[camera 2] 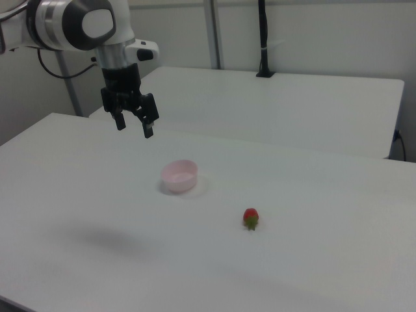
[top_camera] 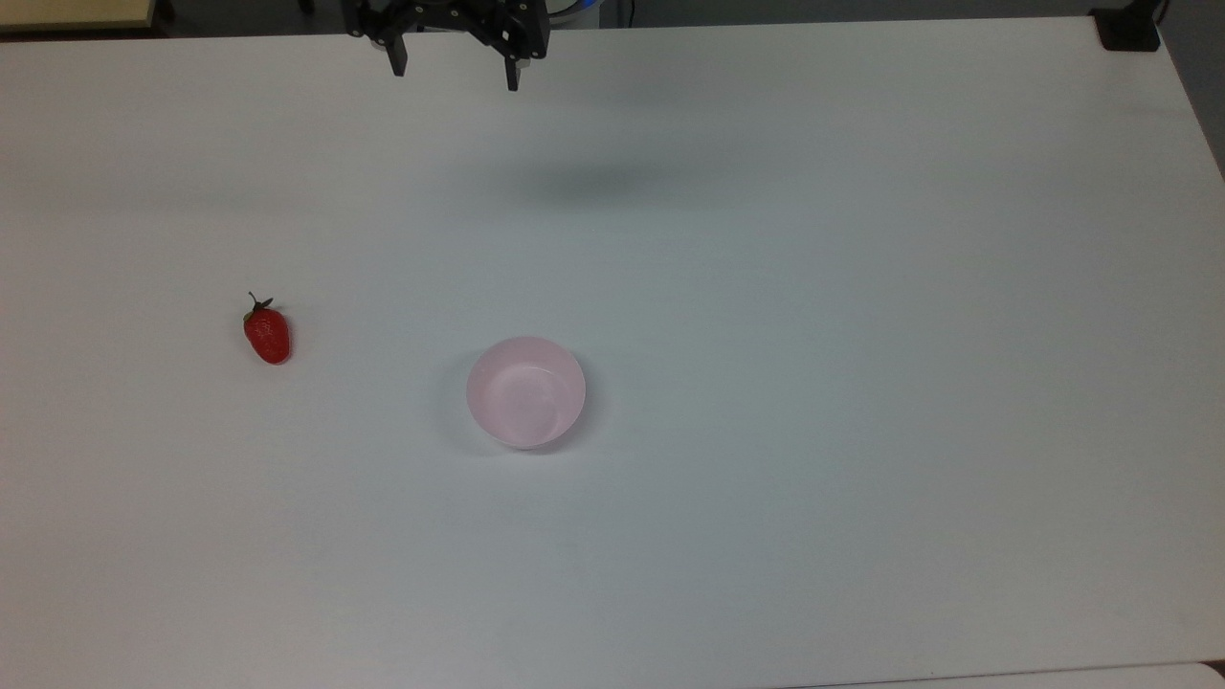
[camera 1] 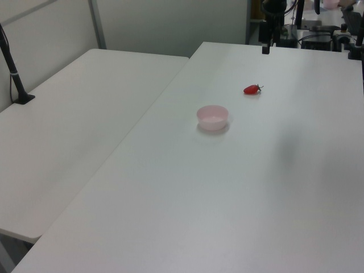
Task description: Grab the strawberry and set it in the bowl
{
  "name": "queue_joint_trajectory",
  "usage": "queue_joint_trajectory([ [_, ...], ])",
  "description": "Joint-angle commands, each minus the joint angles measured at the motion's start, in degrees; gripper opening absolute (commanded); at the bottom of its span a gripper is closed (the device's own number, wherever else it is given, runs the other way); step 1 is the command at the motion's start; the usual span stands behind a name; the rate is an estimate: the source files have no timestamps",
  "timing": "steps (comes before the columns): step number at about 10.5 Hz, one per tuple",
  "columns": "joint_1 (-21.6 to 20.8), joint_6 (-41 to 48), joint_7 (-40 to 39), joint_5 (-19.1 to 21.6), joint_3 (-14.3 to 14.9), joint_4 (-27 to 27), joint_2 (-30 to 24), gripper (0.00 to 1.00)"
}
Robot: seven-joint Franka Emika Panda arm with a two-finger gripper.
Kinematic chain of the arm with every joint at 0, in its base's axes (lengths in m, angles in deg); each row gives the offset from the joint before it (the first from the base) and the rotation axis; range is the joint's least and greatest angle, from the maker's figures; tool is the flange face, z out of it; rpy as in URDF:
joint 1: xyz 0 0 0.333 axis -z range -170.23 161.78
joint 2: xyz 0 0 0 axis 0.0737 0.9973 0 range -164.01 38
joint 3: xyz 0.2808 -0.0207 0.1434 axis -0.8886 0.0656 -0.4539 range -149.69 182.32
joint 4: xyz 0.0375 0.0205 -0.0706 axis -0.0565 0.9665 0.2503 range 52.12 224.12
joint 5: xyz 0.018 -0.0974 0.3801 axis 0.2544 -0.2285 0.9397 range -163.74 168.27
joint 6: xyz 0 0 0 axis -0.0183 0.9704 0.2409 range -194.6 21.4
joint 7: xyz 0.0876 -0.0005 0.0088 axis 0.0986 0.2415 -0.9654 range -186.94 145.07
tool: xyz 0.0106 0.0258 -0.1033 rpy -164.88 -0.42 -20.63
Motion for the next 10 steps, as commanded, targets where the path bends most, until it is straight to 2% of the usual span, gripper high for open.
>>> queue_joint_trajectory([
  [1, -0.90, -0.27, 0.37, 0.19, 0.54, 1.46, -1.41, 1.00],
  [7, -0.73, -1.06, 0.11, 0.10, 0.54, 1.72, -0.89, 1.00],
  [10, 0.32, -2.82, -4.87, -0.25, 1.15, 1.20, -0.36, 1.00],
])
